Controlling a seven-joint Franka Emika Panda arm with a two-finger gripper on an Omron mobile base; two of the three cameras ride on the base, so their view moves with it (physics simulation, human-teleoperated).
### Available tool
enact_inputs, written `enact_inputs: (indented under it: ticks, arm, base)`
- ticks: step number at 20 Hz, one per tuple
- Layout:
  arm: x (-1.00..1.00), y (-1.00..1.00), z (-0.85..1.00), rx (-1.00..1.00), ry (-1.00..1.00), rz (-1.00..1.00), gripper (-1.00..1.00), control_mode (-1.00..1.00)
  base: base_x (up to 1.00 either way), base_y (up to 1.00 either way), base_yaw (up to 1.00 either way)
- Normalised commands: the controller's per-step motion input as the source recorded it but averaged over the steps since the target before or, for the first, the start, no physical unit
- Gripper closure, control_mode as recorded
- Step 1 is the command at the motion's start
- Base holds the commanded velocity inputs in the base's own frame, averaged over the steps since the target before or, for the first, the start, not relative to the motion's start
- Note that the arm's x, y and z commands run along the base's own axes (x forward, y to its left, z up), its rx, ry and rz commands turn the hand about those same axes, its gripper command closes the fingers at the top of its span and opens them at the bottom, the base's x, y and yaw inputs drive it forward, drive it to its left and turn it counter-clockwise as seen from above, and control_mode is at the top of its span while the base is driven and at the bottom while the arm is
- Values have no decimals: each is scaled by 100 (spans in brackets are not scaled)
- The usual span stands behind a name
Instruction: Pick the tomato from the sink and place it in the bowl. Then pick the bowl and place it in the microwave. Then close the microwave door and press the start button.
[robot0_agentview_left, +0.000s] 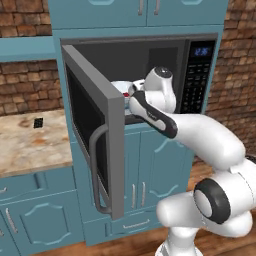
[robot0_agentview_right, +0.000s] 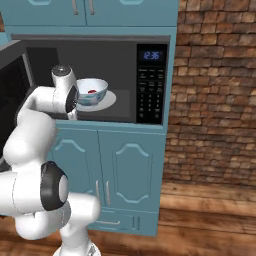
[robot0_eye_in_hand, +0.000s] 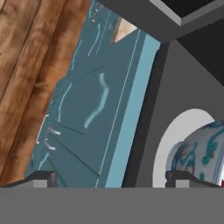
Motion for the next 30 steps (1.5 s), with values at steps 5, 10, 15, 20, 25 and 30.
enact_inputs:
  ticks: [5,10,15,20,25,30]
  arm:
    - [-100,-18,63,18,0,1,-100,-100]
    - [-100,-22,42,21,0,12,-100,-100]
    - [-100,-14,13,10,-10,24,-100,-100]
    - [-100,0,23,6,-11,30,-100,-100]
    - [-100,0,52,5,-12,34,-100,-100]
    - [-100,13,50,0,-5,26,-100,-100]
  base:
    - [0,0,0]
    - [0,0,0]
    - [0,0,0]
    - [0,0,0]
    - [0,0,0]
    - [0,0,0]
